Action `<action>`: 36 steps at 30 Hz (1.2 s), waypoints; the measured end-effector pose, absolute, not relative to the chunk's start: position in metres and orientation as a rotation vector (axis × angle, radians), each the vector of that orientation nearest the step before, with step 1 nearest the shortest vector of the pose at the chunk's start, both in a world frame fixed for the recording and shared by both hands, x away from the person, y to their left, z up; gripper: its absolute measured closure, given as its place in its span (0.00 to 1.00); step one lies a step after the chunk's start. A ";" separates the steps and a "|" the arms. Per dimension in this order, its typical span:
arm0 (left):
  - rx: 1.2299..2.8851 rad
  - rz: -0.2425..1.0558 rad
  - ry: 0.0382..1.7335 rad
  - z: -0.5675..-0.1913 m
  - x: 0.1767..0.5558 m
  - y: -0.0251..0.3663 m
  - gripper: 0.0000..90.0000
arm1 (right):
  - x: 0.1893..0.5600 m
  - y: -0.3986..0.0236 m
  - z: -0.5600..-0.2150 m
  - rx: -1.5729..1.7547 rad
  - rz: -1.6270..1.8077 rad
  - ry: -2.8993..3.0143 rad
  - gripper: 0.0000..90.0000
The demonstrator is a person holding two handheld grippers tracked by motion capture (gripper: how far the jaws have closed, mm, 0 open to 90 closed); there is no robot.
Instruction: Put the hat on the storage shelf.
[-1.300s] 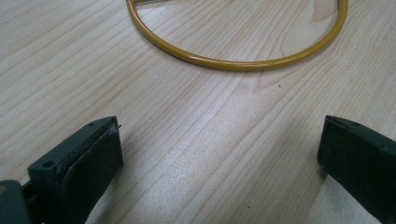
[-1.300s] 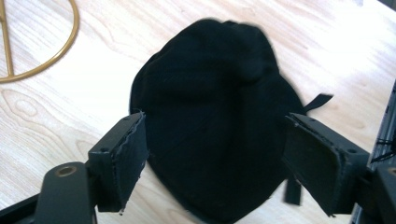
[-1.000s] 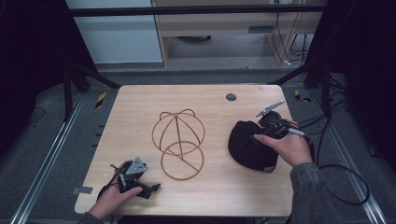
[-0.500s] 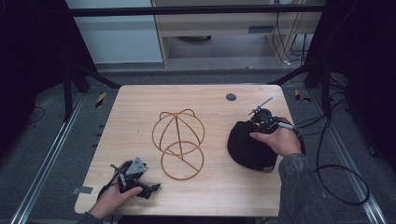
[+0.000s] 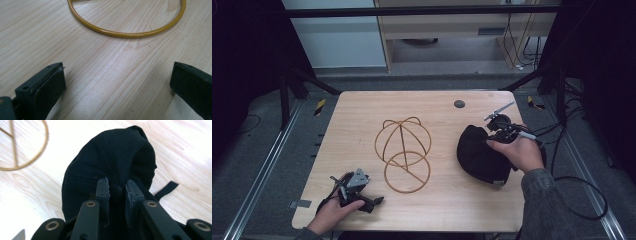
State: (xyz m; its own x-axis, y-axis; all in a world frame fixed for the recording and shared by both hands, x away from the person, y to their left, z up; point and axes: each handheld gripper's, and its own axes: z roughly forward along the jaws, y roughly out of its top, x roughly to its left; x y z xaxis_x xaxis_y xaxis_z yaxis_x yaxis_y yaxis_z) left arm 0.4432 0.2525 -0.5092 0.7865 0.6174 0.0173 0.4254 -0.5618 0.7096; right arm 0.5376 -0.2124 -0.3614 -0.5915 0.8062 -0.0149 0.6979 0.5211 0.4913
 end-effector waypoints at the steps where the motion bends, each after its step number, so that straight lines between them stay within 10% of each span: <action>1: 2.252 0.343 0.767 -0.509 0.443 0.253 0.00 | 0.535 -0.212 -0.357 1.261 0.672 2.521 0.85; 36: 2.252 0.342 0.768 -0.509 0.443 0.253 0.00 | 0.501 -0.203 -0.266 1.072 0.868 2.425 0.85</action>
State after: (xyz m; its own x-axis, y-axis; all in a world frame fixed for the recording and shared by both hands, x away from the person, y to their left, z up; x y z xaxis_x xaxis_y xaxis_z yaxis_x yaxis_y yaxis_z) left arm 0.4430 0.2525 -0.5091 0.7871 0.6166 0.0170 0.4253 -0.5625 0.7090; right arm 0.5006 -0.2030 -0.2662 -0.6525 0.7548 -0.0673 0.5407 0.5260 0.6565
